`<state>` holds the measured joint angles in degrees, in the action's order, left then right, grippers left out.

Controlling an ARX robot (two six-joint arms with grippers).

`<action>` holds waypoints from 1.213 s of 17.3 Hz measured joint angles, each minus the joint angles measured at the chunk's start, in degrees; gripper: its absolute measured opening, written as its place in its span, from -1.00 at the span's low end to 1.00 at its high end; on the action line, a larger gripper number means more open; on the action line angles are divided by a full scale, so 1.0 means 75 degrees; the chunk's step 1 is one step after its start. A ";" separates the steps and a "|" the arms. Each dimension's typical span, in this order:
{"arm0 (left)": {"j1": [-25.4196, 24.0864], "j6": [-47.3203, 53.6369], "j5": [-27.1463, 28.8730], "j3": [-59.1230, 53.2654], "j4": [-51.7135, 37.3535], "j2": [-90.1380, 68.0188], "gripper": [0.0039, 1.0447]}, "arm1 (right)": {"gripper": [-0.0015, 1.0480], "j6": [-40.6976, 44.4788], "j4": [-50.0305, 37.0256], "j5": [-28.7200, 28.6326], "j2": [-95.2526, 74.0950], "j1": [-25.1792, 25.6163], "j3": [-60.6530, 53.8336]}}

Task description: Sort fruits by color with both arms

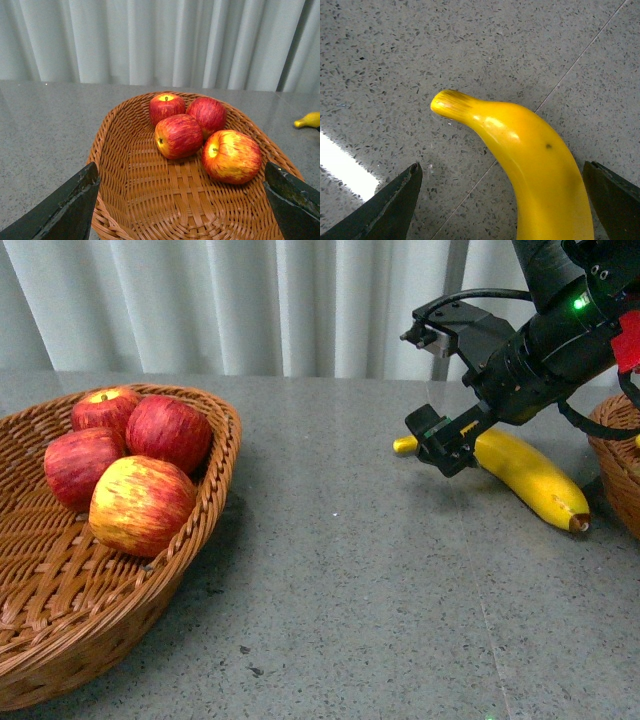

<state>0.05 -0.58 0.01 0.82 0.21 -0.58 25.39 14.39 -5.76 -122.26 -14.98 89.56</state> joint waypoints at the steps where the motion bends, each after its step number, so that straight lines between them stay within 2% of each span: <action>1: 0.0000 0.0003 0.0000 0.0000 0.0000 0.0000 0.88 | 0.87 0.0023 -0.0020 0.0052 -0.0079 0.0000 0.0058; 7: 0.0000 0.0000 0.0000 0.0000 0.0000 0.0000 0.88 | 0.87 0.0175 0.0102 0.0402 -0.0309 -0.0003 0.0239; 8: 0.0000 0.0000 0.0000 0.0000 0.0000 0.0000 0.88 | 0.80 0.0184 0.0073 0.0402 -0.0309 -0.0012 0.0198; 12: 0.0000 0.0003 0.0000 0.0000 0.0000 0.0000 0.88 | -0.07 0.0195 -0.0137 0.0323 -0.0291 -0.0117 -0.0044; 13: 0.0000 0.0003 0.0003 0.0000 0.0000 0.0000 0.88 | -0.23 0.0134 -0.0221 0.0309 -0.0268 -0.0157 -0.0052; 19: 0.0000 0.0000 0.0003 0.0000 0.0000 0.0000 0.88 | -0.27 -0.0801 -0.1093 -0.0017 0.0335 -0.0189 -0.0070; 21: 0.0000 0.0003 0.0000 0.0000 0.0000 0.0000 0.88 | -0.27 -0.1498 -0.1591 -0.0452 0.0836 0.0012 -0.0096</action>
<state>0.05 -0.56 0.01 0.82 0.21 -0.58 14.15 2.46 -9.15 -115.98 -14.90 88.84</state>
